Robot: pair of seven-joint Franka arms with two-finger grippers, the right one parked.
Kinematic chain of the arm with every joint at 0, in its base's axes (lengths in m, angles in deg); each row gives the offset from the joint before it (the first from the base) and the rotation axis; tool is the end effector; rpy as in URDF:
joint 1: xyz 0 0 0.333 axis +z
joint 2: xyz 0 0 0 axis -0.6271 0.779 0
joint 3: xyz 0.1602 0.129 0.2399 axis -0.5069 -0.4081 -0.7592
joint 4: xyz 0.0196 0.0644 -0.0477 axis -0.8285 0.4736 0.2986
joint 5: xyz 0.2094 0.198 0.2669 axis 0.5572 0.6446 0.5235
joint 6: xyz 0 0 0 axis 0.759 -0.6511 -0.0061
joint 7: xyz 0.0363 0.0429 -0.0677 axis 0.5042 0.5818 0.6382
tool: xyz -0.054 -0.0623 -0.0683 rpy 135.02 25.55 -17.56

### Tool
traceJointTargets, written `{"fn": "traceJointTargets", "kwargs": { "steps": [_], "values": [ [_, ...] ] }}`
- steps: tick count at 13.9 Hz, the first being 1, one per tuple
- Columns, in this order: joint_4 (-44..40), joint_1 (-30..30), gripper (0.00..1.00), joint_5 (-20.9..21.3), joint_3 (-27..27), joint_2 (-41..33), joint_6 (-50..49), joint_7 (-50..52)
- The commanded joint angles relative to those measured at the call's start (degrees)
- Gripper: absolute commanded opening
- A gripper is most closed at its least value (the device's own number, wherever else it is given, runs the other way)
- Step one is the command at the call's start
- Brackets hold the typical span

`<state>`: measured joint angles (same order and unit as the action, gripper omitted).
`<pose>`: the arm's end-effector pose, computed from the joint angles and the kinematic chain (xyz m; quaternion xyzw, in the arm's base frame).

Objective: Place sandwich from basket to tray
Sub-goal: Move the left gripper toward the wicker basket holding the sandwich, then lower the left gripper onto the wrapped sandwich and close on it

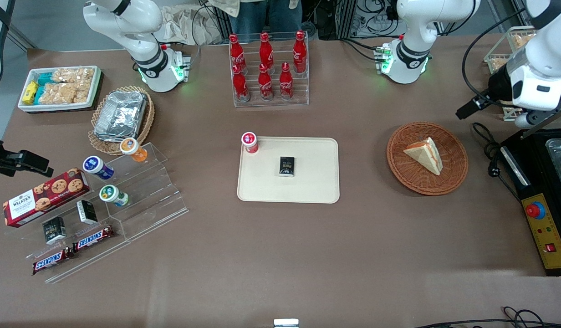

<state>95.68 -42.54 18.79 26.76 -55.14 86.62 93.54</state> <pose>0.4690 -0.0278 0.5548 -0.9546 -0.2933 0.0524 0.0058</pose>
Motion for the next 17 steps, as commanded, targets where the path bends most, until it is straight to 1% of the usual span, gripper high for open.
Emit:
{"fn": "traceJointTargets", "kwargs": {
  "steps": [1, 3, 6, 9, 11, 15, 17],
  "values": [
    [11.2, 1.9, 1.0, 0.7, 0.4, -5.2, 8.3, 4.5],
    [14.3, 2.0, 1.0, 0.6, 0.5, -2.8, 12.4, 6.2],
    [20.9, 1.6, 1.0, 0.6, 0.7, 1.3, 22.8, 11.8],
    [25.9, 1.5, 1.0, 0.6, 0.7, 5.2, 31.5, 13.5],
    [26.9, 1.2, 1.0, 0.6, 1.0, 8.8, 33.8, 16.2],
    [32.0, 1.2, 1.0, 0.6, 1.0, 10.8, 41.1, 16.6],
    [32.7, 1.2, 1.0, 0.6, 1.1, 13.2, 43.4, 16.6]
  ]
}}
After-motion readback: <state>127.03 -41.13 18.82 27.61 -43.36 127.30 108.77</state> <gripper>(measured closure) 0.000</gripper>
